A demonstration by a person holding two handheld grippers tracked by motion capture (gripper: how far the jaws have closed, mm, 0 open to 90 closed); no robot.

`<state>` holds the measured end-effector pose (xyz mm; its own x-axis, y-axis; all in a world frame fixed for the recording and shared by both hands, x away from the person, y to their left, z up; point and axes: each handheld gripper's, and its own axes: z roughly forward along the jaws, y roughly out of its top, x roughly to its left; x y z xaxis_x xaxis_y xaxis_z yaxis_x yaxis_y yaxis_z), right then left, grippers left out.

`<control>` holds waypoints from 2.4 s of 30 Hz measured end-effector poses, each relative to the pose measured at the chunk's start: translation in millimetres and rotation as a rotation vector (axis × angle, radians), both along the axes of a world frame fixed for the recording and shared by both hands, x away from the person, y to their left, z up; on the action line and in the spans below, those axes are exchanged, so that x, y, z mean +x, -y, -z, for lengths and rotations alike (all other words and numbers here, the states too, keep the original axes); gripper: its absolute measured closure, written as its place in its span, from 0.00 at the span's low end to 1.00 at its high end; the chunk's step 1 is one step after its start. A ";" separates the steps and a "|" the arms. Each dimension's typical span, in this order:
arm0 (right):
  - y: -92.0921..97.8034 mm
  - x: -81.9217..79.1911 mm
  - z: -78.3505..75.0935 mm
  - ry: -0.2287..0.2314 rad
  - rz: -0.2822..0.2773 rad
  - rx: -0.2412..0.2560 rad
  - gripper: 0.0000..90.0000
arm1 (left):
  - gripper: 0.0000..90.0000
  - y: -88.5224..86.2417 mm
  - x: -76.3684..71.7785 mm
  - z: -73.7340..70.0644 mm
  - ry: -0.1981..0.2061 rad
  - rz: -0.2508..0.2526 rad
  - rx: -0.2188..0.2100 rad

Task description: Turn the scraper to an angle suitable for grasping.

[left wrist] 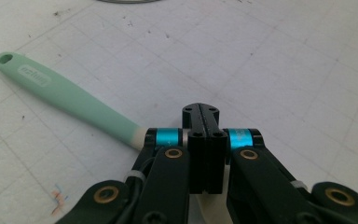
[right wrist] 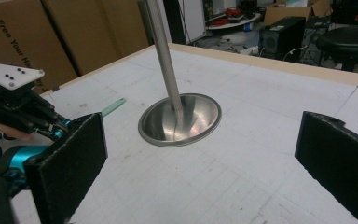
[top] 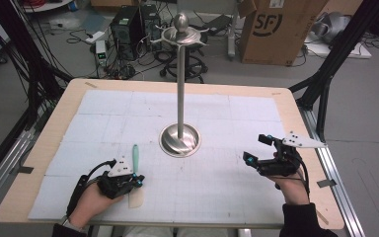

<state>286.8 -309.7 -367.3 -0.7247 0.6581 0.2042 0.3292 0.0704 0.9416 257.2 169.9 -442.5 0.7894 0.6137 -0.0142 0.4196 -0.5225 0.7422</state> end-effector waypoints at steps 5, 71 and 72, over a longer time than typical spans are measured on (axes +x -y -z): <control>-0.6 -0.2 0.0 0.002 -0.006 -0.001 0.01 | 1.00 -7.9 -4.3 -1.8 -0.005 0.049 0.022; -1.9 2.3 3.1 -0.020 -0.010 -0.011 0.01 | 1.00 56.9 -6.7 2.0 0.038 0.171 -0.003; -1.9 2.2 3.0 -0.020 -0.010 -0.011 0.01 | 1.00 59.1 -8.5 1.7 0.032 0.184 -0.006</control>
